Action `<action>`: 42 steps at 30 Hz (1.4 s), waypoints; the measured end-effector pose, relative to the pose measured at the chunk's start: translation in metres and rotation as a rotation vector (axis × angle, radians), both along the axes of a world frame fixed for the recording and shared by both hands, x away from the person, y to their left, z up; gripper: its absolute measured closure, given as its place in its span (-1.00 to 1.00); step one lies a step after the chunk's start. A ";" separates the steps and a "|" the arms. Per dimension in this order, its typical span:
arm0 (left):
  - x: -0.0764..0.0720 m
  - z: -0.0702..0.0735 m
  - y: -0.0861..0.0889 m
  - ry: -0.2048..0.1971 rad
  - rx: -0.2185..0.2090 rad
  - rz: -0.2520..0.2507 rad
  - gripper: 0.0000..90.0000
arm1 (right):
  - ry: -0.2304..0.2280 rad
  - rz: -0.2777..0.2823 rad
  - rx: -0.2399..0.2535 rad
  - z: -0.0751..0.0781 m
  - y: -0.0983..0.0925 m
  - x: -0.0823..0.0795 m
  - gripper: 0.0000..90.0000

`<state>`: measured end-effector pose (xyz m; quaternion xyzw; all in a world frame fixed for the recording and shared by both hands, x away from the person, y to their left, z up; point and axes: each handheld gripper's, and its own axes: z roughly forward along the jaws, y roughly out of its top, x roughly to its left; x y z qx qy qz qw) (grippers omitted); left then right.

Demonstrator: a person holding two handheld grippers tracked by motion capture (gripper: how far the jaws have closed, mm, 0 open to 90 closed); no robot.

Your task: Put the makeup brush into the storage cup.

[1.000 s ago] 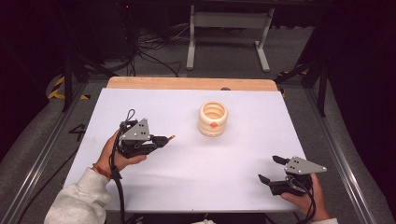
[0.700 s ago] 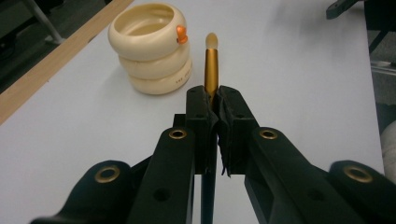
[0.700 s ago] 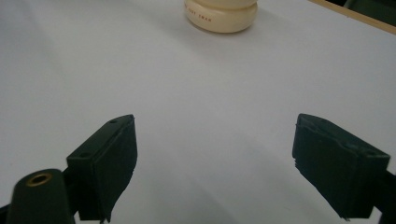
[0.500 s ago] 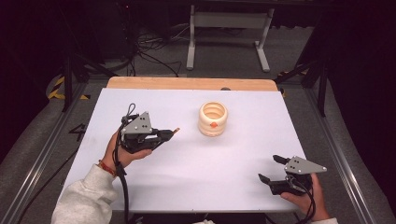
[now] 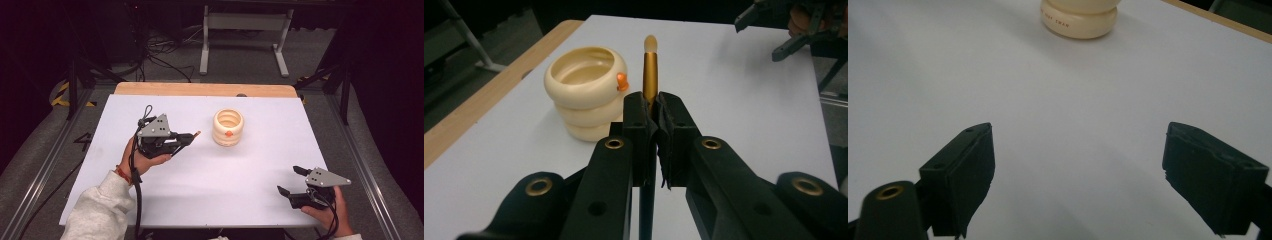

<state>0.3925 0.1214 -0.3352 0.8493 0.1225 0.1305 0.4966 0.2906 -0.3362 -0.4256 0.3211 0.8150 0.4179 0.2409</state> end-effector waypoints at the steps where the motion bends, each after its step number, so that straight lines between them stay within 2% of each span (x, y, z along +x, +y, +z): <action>1: 0.002 0.000 -0.002 0.003 -0.003 0.000 0.86 | -0.001 -0.001 -0.004 0.000 0.000 0.000 -0.69; 5: 0.007 0.003 -0.009 -0.001 -0.015 -0.009 0.86 | 0.000 0.000 -0.007 0.000 0.001 0.000 -0.69; 7: 0.012 0.006 -0.012 0.011 -0.046 -0.018 0.86 | -0.001 0.003 -0.011 0.000 0.001 0.000 -0.68; 17: 0.022 0.022 -0.031 -0.023 -0.068 -0.034 0.86 | -0.004 0.011 -0.018 -0.001 0.001 0.000 -0.68; 19: 0.024 0.025 -0.034 -0.022 -0.086 -0.040 0.86 | -0.005 0.011 -0.018 0.000 0.002 -0.001 -0.68; 27: 0.029 0.034 -0.043 -0.039 -0.093 -0.038 0.86 | -0.013 0.012 -0.025 0.000 0.002 -0.002 -0.69; 33: 0.034 0.040 -0.047 -0.034 -0.110 -0.047 0.86 | -0.026 0.021 0.000 0.001 0.001 -0.003 -0.73; 34: 0.035 0.041 -0.049 -0.040 -0.103 -0.046 0.86 | -0.028 0.025 0.003 0.001 0.001 -0.003 -0.73; 38: 0.041 0.046 -0.051 -0.035 -0.109 -0.044 0.86 | -0.035 0.035 -0.003 0.001 0.003 -0.004 -0.79; 40: 0.042 0.048 -0.051 -0.031 -0.114 -0.044 0.86 | -0.044 0.024 -0.006 0.001 0.003 -0.004 -0.84; 41: 0.042 0.050 -0.053 -0.043 -0.115 -0.050 0.86 | -0.062 0.003 0.004 0.001 0.003 -0.005 -0.89; 42: 0.043 0.050 -0.054 -0.043 -0.116 -0.052 0.86 | -0.061 0.000 0.008 0.001 0.003 -0.005 -0.89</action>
